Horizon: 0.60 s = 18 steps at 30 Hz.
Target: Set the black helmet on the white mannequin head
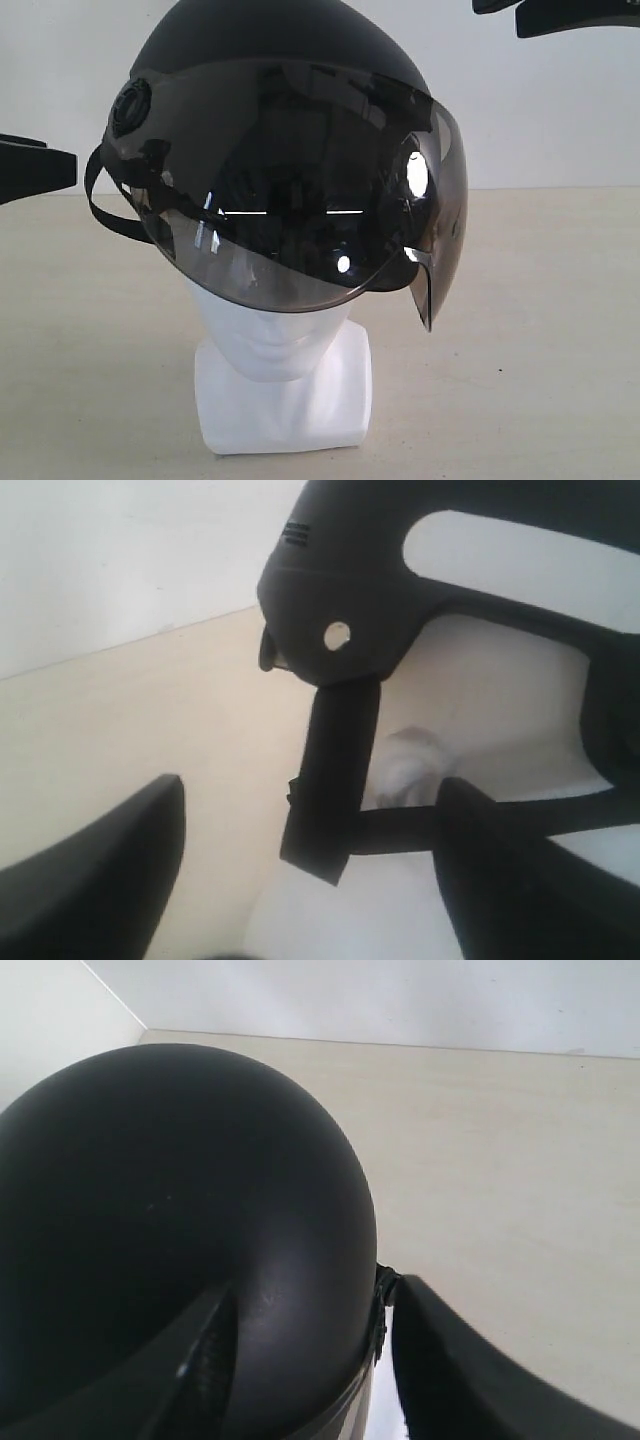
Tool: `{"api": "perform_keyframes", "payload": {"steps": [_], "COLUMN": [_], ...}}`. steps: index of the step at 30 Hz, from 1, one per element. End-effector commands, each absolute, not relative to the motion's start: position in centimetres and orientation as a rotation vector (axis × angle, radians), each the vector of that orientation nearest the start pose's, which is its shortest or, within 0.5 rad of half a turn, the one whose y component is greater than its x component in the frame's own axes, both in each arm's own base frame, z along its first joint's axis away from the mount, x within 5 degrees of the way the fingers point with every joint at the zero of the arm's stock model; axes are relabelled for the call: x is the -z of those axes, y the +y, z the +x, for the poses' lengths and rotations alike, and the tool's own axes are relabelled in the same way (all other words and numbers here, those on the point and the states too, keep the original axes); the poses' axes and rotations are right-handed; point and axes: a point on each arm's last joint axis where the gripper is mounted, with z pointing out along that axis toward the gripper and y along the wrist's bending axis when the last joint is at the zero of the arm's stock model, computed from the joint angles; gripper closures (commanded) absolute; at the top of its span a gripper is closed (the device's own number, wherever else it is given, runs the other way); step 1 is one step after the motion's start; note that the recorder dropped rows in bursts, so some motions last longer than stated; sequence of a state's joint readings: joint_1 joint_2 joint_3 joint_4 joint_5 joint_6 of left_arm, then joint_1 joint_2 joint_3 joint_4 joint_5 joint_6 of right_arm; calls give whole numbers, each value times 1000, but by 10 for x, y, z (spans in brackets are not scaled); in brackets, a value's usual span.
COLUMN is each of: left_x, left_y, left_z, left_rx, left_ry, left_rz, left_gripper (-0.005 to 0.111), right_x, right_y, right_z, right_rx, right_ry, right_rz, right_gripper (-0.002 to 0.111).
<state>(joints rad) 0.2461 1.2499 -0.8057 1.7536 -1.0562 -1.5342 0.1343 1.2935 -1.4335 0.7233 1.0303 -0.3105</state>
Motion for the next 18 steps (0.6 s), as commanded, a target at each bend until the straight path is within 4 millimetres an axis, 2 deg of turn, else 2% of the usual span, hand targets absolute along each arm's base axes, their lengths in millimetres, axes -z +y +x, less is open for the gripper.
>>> {"api": "perform_keyframes", "payload": {"steps": [1,4,7,14,18], "left_x": [-307,-306,-304,-303,-292], "left_y": [-35,-42,-40,-39,-41], "left_z": [238,241,246,247,254], "left_rx": [736,631,543,526,588], "left_ry": [1826,1796,1801,1805,1835], "left_rz": [722,794,787,784,794], "left_gripper": [39,39,39,39,40], "right_x": [-440,-440,-440,-440,-441], "right_y": [84,84,84,84,85], "right_z": [248,248,248,248,247], "right_rx": [-798,-800,-805,-811,-829], "right_ry": [2178,2176,2174,2176,2167], "right_rz": [-347,-345,-344,-345,-348], "right_gripper": [61,61,61,61,61]}}
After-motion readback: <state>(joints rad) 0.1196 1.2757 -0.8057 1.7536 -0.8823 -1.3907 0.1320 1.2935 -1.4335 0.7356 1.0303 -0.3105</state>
